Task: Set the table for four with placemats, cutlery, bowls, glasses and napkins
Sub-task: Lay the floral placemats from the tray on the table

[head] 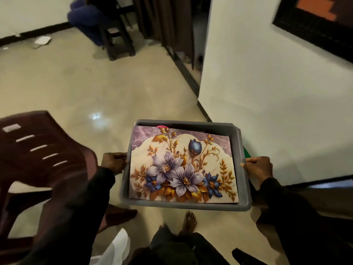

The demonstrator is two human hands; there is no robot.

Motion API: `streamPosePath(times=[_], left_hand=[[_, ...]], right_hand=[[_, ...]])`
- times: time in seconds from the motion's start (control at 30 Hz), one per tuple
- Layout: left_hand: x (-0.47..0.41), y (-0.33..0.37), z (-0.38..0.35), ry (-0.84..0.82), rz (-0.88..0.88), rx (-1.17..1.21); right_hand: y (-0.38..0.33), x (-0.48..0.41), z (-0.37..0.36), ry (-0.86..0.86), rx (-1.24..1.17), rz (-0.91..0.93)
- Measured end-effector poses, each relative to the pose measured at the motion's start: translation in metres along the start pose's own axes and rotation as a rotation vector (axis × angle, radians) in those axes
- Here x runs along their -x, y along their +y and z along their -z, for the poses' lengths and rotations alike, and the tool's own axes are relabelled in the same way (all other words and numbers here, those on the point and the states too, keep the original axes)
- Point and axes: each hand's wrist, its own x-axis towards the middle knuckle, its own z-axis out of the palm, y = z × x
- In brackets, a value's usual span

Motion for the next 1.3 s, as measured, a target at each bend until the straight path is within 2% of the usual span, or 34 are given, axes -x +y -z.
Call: streamPosePath(times=[0.17, 0.5, 0.73, 0.97, 1.13, 1.3], left_hand=[[0.076, -0.029, 0.042, 0.159, -0.015, 0.122], [0.212, -0.155, 0.115, 0.447, 0.113, 0.415], [0.321, -0.259, 0.148, 0.677, 0.248, 0.670], [0.424, -0.359, 0.138, 0.970, 0.401, 0.868], [0.486, -0.403, 0.126, 1.155, 0.486, 1.017], [0.536, -0.447, 0.122, 1.291, 0.558, 1.104]], right_hand=[[-0.038, 0.030, -0.015, -0.116, 0.089, 0.162], [-0.093, 0.110, -0.069, -0.412, 0.265, 0.513], [-0.120, 0.189, -0.160, -0.692, 0.387, 0.687], [-0.141, 0.288, -0.278, -0.992, 0.557, 0.908], [-0.129, 0.368, -0.358, -1.129, 0.655, 1.028], [-0.098, 0.465, -0.408, -1.275, 0.750, 1.109]])
